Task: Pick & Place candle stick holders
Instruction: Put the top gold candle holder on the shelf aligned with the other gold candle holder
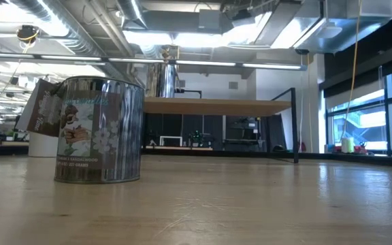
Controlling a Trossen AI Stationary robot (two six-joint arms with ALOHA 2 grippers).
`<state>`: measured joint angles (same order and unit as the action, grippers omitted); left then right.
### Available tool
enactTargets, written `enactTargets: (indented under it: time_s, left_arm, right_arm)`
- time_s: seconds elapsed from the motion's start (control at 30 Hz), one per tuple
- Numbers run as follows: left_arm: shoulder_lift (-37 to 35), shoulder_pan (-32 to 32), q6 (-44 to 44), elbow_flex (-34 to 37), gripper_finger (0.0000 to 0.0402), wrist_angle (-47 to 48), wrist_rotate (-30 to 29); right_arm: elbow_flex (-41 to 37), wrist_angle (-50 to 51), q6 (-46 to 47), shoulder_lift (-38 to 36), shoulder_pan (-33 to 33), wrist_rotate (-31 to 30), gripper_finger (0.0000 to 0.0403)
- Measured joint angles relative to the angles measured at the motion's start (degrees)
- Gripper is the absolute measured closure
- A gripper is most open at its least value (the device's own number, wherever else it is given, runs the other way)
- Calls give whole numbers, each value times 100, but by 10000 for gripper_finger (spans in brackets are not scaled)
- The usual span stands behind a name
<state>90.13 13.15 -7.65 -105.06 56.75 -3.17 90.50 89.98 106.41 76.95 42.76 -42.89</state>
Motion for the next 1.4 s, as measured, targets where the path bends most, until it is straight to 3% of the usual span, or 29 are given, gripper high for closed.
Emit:
enactTargets:
  time_s: [0.07,0.17,0.37,0.6,0.9,1.2,1.4]
  left_arm:
    - [-167,0,-180,550,400,-534,97]
    - [-437,-11,-436,1228,399,-1376,168]
    - [-712,-93,-666,1914,399,-2217,156]
    - [-733,-125,-434,1974,399,-2280,44]
    - [-730,36,-205,1974,399,-2297,-191]
    - [-728,241,-205,1974,400,-2276,-238]
    - [-728,471,-185,1974,400,-2217,-460]
  right_arm:
    - [-246,34,-32,-156,-28,312,252]
    - [-325,26,644,-337,-190,612,251]
    - [-389,7,1037,-405,-791,1917,251]
    - [-981,1,1183,-422,-1343,4207,251]
    - [-2176,-100,1030,-791,-2202,5448,251]
    - [-3790,-2354,66,-1194,-3069,7050,224]
    - [-4610,-2464,-309,-1190,-3328,8157,195]
